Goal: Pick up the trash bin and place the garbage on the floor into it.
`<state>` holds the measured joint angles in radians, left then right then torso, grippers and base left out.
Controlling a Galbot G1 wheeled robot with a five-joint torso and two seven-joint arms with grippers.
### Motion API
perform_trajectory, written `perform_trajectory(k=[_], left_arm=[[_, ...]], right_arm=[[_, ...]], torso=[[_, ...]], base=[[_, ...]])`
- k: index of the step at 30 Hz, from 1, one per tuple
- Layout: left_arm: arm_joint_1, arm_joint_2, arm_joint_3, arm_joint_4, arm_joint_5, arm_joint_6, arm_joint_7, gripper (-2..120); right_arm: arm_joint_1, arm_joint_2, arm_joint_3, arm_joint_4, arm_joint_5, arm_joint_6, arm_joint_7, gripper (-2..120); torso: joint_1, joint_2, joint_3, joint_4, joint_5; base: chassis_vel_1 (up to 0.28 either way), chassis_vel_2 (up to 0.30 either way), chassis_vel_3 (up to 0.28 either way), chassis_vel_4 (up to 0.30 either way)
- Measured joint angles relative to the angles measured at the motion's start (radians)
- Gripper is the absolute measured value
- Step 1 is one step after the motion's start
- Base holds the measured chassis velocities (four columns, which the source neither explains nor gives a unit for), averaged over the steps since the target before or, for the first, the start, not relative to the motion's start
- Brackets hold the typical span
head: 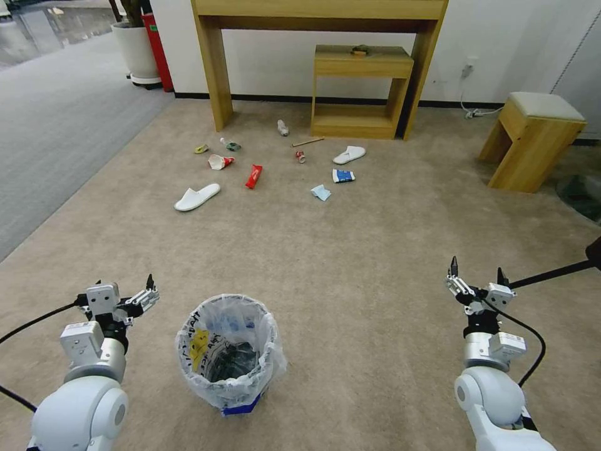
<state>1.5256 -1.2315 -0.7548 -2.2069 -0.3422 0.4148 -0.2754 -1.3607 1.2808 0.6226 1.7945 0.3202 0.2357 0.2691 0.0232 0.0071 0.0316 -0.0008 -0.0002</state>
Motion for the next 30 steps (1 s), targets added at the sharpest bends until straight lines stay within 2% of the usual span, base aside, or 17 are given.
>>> perform_trajectory(k=[4,7,8,11,12,15,16,19,20,21,24,30], left_arm=[[0.012,0.026,0.000,-0.011,-0.041,0.039,-0.035,100],[0.035,0.080,-0.004,-0.038,-0.137,0.118,-0.100,100],[0.035,0.080,-0.004,-0.038,-0.137,0.118,-0.100,100],[0.063,0.149,0.001,-0.075,-0.309,0.220,-0.205,100],[0.063,0.149,0.001,-0.075,-0.309,0.220,-0.205,100],[0.069,0.211,0.016,-0.103,-0.526,0.305,-0.377,100],[0.069,0.211,0.016,-0.103,-0.526,0.305,-0.377,100],[0.062,0.242,0.042,-0.124,-0.737,0.328,-0.547,100],[0.064,0.250,0.049,-0.128,-0.763,0.328,-0.571,100],[0.064,0.250,0.049,-0.128,-0.763,0.328,-0.571,100],[0.088,0.293,0.070,-0.148,-0.857,0.328,-0.645,100],[0.145,0.324,0.072,-0.214,-0.900,0.326,-0.666,100]], right_arm=[[-0.006,-0.015,-0.007,0.000,0.000,0.000,0.000,100],[-0.013,-0.038,-0.011,-0.004,0.004,-0.001,0.004,100],[-0.013,-0.038,-0.011,-0.004,0.004,-0.001,0.004,100],[-0.013,-0.048,-0.009,-0.009,0.013,-0.003,0.008,100],[-0.013,-0.048,-0.009,-0.009,0.013,-0.003,0.008,100],[-0.011,-0.050,-0.009,-0.007,0.019,-0.006,0.012,100],[-0.011,-0.050,-0.009,-0.007,0.019,-0.006,0.012,100],[-0.014,-0.044,-0.009,-0.004,0.019,-0.007,0.013,100],[-0.016,-0.044,-0.008,-0.004,0.019,-0.007,0.013,100],[-0.016,-0.044,-0.008,-0.004,0.019,-0.007,0.013,100],[-0.024,-0.042,-0.005,-0.005,0.014,-0.006,0.013,100],[-0.029,-0.041,-0.007,-0.004,0.008,-0.006,0.016,100]], torso=[[0.000,0.000,0.000,0.0001,0.0000],[0.000,0.000,0.000,0.0000,-0.0001],[0.000,0.000,0.000,0.0000,-0.0001],[0.000,0.000,0.000,0.0000,0.0000],[0.000,0.000,0.000,0.0000,0.0000],[0.000,0.000,0.000,0.0000,0.0000],[0.000,0.000,0.000,0.0000,0.0000],[0.000,0.000,0.000,0.0000,0.0000],[0.000,0.000,0.000,-0.0001,-0.0002],[0.000,0.000,0.000,-0.0001,-0.0002],[0.000,0.000,0.000,-0.0001,-0.0001],[0.000,0.000,0.000,-0.0001,0.0001]], base=[[0.000,0.000,0.000,0.000],[0.000,0.000,0.000,0.000],[0.000,0.000,0.000,0.000],[0.000,0.000,0.000,0.000],[0.000,0.000,0.000,0.000],[0.000,0.000,0.000,0.000],[0.000,0.000,0.000,0.000],[0.000,0.000,0.000,0.000],[0.000,0.000,0.000,0.000],[0.000,0.000,0.000,0.000],[0.000,0.000,0.000,0.000],[0.000,0.000,0.000,0.000]])
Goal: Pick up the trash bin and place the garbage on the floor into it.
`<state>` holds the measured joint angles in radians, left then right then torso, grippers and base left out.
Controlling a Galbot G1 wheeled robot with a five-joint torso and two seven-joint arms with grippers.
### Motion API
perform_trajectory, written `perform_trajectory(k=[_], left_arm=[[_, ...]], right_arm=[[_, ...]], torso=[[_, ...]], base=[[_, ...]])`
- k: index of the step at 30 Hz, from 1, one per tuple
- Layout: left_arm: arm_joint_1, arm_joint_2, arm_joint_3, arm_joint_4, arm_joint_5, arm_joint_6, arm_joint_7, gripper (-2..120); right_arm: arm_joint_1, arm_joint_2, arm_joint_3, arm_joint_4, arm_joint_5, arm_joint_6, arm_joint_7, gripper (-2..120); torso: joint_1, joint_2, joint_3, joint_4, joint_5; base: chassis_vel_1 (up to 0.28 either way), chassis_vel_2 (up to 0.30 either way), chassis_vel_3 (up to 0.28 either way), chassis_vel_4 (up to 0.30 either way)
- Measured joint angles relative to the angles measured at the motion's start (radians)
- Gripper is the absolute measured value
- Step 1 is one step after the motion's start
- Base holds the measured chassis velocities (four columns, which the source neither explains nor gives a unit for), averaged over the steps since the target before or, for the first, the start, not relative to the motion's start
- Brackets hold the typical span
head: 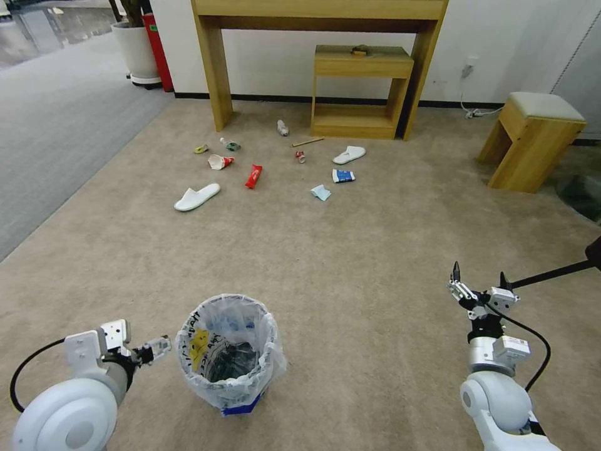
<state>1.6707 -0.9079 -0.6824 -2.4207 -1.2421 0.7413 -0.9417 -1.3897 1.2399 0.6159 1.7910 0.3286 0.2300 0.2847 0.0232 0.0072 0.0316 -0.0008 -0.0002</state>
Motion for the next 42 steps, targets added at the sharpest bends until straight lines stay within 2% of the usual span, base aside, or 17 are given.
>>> perform_trajectory(k=[5,8,24,42], left_arm=[[0.062,0.010,-0.002,-0.052,-0.002,-0.001,0.000,100],[0.064,0.001,0.012,-0.054,-0.003,-0.002,-0.001,100],[-0.086,-0.017,0.179,0.071,0.028,-0.005,0.004,99],[-0.212,0.011,0.290,0.193,0.028,-0.006,0.013,99]], right_arm=[[-0.007,-0.002,-0.004,0.010,-0.010,-0.002,0.004,100],[-0.012,-0.002,-0.005,0.015,-0.020,-0.003,0.007,100],[-0.087,0.008,0.002,0.031,-0.092,0.000,0.015,100],[-0.133,0.033,-0.005,0.020,-0.150,0.013,0.020,100]], torso=[[0.000,0.000,0.000,0.0003,0.0000],[0.000,0.000,0.000,0.0002,0.0000],[0.000,0.000,0.000,0.0000,-0.0002],[0.000,0.000,0.000,0.0000,-0.0001]], base=[[0.000,0.000,0.000,0.000],[0.000,0.000,0.000,0.000],[0.000,0.000,0.000,0.000],[0.000,0.000,0.000,0.000]])
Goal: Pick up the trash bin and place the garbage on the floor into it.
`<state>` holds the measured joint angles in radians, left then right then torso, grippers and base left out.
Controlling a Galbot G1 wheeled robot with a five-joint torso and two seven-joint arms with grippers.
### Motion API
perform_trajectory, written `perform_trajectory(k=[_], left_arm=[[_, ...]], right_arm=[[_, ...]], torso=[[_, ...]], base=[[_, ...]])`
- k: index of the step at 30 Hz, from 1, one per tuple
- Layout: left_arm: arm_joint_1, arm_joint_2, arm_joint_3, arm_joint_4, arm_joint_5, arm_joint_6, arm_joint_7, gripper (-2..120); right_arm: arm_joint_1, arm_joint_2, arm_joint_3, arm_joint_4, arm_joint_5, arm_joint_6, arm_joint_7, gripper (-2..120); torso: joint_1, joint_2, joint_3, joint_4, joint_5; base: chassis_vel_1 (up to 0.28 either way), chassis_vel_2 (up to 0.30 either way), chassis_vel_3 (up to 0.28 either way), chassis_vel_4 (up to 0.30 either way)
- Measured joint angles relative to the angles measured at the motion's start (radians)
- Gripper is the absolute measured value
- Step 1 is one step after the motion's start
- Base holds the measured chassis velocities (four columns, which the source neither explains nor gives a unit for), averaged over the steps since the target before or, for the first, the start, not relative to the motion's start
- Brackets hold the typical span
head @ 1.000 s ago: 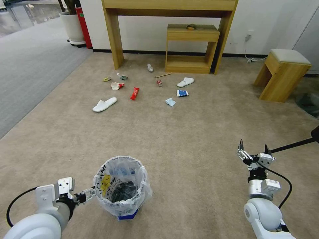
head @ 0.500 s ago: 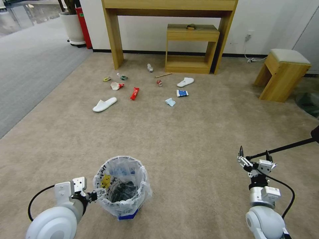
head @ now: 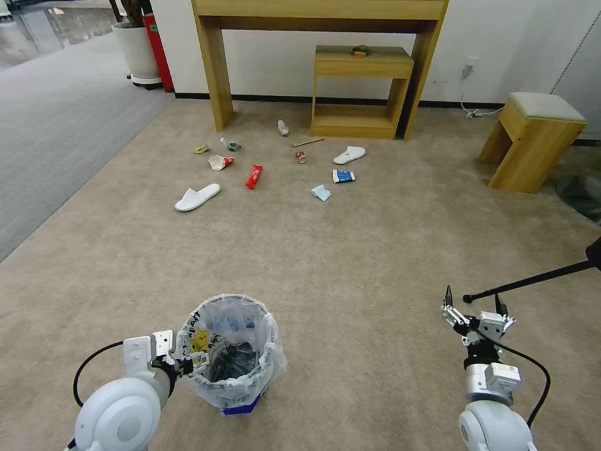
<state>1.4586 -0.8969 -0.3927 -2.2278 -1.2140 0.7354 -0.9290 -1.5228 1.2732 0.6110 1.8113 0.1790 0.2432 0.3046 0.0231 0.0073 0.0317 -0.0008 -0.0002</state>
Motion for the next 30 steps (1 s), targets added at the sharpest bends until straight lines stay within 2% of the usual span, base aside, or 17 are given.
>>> perform_trajectory(k=[9,25,30], left_arm=[[-0.056,-0.019,0.036,0.090,-0.002,0.000,0.006,98],[-0.074,-0.043,0.053,0.131,0.026,0.000,0.016,97],[-0.077,-0.043,0.056,0.133,0.024,0.000,0.015,85]], right_arm=[[-0.007,0.010,-0.026,-0.035,-0.021,0.004,0.007,100],[0.003,0.013,-0.043,-0.065,-0.030,0.014,0.009,100],[0.009,0.013,-0.045,-0.074,-0.031,0.018,0.009,100]], torso=[[0.000,0.000,0.000,0.0003,0.0000],[0.000,0.000,0.000,0.0001,0.0000],[0.000,0.000,0.000,0.0001,0.0000]], base=[[0.000,0.000,0.000,0.000],[0.000,0.000,0.000,0.000],[0.000,0.000,0.000,0.000]])
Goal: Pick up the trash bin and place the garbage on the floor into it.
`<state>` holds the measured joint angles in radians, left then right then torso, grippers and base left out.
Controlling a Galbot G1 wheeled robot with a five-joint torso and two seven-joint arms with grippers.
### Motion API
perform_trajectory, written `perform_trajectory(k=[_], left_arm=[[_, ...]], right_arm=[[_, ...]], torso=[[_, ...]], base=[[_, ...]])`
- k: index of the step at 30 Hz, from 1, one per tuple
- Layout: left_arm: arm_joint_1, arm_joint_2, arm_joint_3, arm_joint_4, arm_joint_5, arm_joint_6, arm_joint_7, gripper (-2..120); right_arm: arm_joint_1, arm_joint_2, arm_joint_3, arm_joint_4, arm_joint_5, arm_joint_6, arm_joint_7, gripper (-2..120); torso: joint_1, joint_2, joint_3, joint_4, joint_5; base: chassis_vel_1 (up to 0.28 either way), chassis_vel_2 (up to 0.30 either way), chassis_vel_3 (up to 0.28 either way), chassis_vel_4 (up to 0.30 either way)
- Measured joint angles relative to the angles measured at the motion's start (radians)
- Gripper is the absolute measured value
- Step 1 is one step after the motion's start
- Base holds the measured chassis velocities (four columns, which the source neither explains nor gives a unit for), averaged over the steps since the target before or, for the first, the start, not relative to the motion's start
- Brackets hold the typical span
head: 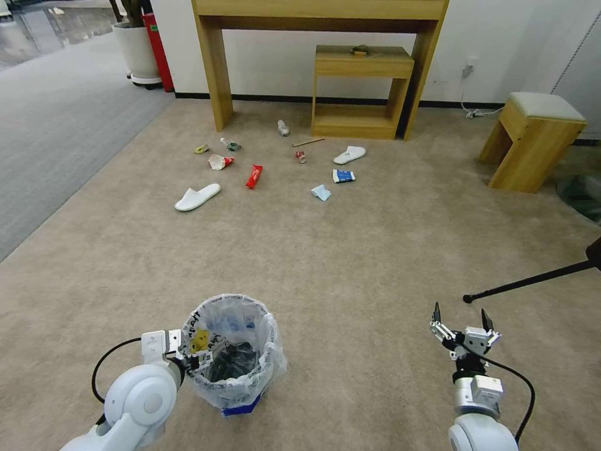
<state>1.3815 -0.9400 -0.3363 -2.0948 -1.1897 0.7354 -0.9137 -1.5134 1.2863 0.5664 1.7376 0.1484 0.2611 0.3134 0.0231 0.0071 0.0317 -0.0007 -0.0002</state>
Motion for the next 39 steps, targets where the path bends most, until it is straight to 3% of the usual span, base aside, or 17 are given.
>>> perform_trajectory(k=[23,39], left_arm=[[0.013,-0.008,-0.002,0.003,0.003,-0.004,0.010,2],[0.038,-0.016,-0.042,-0.013,0.070,-0.002,0.065,1]], right_arm=[[-0.001,-0.003,-0.003,-0.013,-0.001,0.016,-0.002,100],[0.000,-0.009,-0.033,-0.009,0.012,0.008,0.005,100]], torso=[[0.000,0.000,0.000,-0.0001,0.0001],[0.000,0.000,0.000,-0.0001,-0.0007]], base=[[0.000,0.000,0.000,0.000],[0.000,0.000,0.000,0.000]])
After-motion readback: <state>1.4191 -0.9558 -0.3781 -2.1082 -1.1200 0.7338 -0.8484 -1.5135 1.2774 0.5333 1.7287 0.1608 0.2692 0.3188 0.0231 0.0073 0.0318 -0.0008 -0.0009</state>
